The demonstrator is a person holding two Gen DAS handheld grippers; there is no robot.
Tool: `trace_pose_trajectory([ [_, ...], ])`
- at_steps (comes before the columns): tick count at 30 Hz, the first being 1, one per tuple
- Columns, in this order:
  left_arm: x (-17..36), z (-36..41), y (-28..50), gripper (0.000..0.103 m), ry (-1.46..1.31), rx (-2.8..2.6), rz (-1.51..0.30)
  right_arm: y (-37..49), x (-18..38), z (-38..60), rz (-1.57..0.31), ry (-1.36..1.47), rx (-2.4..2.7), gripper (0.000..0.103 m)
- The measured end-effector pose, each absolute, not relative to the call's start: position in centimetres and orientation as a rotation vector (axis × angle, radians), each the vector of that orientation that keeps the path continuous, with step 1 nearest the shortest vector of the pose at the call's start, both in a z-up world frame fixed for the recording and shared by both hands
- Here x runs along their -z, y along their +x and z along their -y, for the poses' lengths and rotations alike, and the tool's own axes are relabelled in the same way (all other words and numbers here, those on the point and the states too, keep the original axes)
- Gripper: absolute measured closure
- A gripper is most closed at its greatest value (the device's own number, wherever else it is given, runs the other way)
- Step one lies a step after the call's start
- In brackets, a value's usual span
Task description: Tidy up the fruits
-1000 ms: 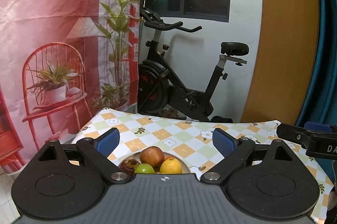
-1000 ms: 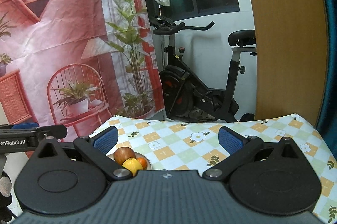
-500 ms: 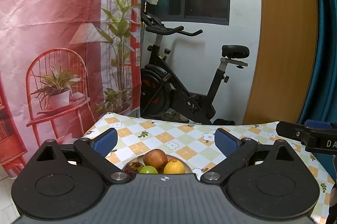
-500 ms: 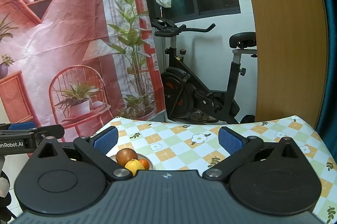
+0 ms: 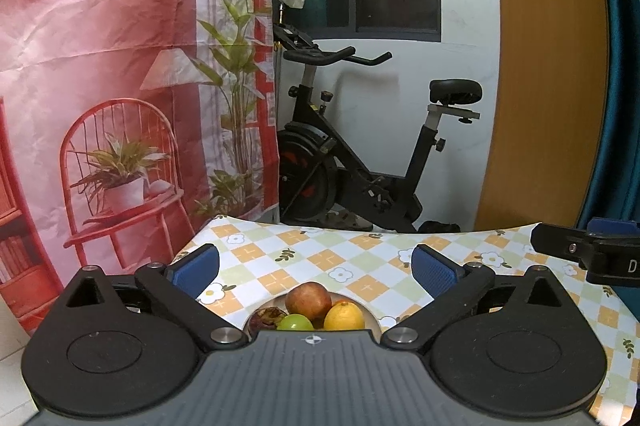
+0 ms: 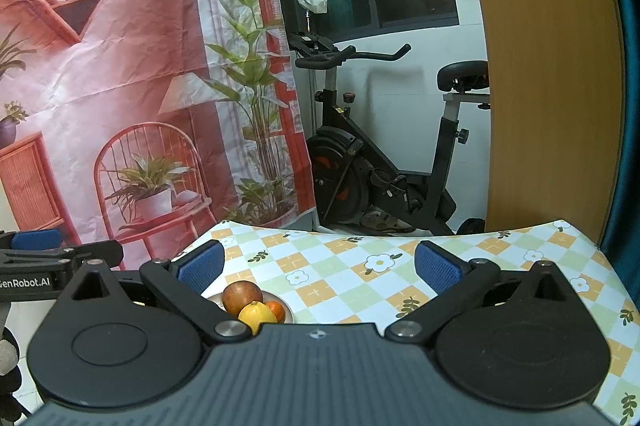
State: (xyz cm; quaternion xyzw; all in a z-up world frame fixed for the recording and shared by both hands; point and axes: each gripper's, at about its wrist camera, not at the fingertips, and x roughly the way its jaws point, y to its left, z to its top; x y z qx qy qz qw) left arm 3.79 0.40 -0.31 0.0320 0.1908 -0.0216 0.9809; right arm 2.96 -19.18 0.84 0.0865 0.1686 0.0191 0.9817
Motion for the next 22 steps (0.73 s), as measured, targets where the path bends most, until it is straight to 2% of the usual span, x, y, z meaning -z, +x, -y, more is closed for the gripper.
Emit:
trace_pose_trajectory([
  [22, 0.19, -0.50, 3.46, 0.000, 0.056, 0.047, -0.371, 2.77, -0.08, 18.22, -0.350, 0.173, -0.048, 0.000],
])
